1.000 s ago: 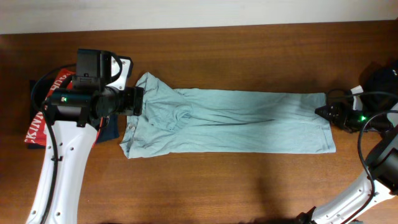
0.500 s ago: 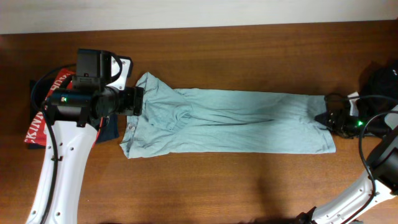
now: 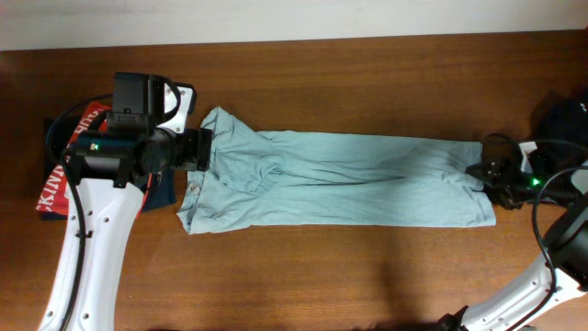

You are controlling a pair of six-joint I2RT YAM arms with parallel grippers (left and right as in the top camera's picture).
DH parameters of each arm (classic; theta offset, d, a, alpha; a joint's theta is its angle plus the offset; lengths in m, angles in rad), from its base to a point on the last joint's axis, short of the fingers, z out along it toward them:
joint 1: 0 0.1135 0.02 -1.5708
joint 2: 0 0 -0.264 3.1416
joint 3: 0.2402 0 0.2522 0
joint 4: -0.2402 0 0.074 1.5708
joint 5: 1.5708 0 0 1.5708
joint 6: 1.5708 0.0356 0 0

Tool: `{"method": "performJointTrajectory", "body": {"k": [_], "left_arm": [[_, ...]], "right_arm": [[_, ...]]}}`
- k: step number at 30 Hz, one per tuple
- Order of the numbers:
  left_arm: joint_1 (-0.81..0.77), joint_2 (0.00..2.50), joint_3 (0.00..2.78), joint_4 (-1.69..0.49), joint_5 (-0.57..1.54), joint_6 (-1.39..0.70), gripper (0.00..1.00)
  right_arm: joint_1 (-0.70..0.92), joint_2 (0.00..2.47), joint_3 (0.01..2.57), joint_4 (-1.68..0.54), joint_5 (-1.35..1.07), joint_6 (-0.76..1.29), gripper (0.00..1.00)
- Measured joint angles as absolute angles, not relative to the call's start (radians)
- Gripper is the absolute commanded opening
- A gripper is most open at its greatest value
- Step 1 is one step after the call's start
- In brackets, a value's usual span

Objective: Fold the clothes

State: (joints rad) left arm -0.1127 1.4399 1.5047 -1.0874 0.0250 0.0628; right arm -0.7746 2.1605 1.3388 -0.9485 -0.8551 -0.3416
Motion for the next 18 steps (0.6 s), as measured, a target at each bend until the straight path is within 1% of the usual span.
{"method": "performJointTrajectory", "body": {"k": [3, 7, 9, 12, 16, 18], "left_arm": [[-0.113, 1.440, 1.505, -1.087, 0.025, 0.063, 0.82], [-0.113, 1.440, 1.505, -1.087, 0.025, 0.063, 0.82], [-0.113, 1.440, 1.505, -1.087, 0.025, 0.063, 0.83], [-0.113, 1.440, 1.505, -1.087, 0.025, 0.063, 0.83], [-0.113, 1.440, 1.505, -1.088, 0.025, 0.063, 0.83], [-0.113, 1.440, 1.505, -1.088, 0.025, 0.063, 0.83]], "right_arm": [[-0.820, 2.160, 1.337, -0.956, -0.855, -0.313, 0.80], [-0.876, 2.159, 1.332, -0.954, -0.872, -0.291, 0.86], [-0.882, 2.159, 1.328, -0.952, -0.886, -0.292, 0.88], [-0.882, 2.159, 1.327, -0.952, -0.890, -0.292, 0.89], [-0.882, 2.159, 1.327, -0.956, -0.890, -0.297, 0.88], [-0.882, 2.159, 1.327, -0.958, -0.887, -0.314, 0.77]]}}
